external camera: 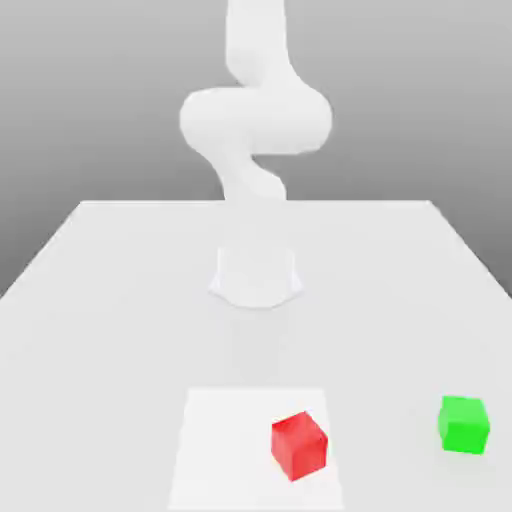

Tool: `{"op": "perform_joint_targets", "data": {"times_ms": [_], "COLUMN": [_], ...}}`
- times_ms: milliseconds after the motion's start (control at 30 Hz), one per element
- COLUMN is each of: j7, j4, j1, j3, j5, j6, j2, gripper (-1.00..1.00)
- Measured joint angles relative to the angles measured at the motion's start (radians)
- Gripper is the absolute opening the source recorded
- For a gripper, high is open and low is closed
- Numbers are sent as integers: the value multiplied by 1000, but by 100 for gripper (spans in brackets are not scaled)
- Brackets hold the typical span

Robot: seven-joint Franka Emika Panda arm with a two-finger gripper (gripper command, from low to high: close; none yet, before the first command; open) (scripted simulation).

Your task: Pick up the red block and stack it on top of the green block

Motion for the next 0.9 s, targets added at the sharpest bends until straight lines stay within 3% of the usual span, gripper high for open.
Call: {"op": "perform_joint_targets", "data": {"times_ms": [700, 900], "j7": [-332, -358], "j4": [-268, -264], "j1": [135, 130], "j3": [-25, -15], "j5": [19, 20], "j6": [365, 528], "j2": [767, 983], "gripper": [0, 0]}}
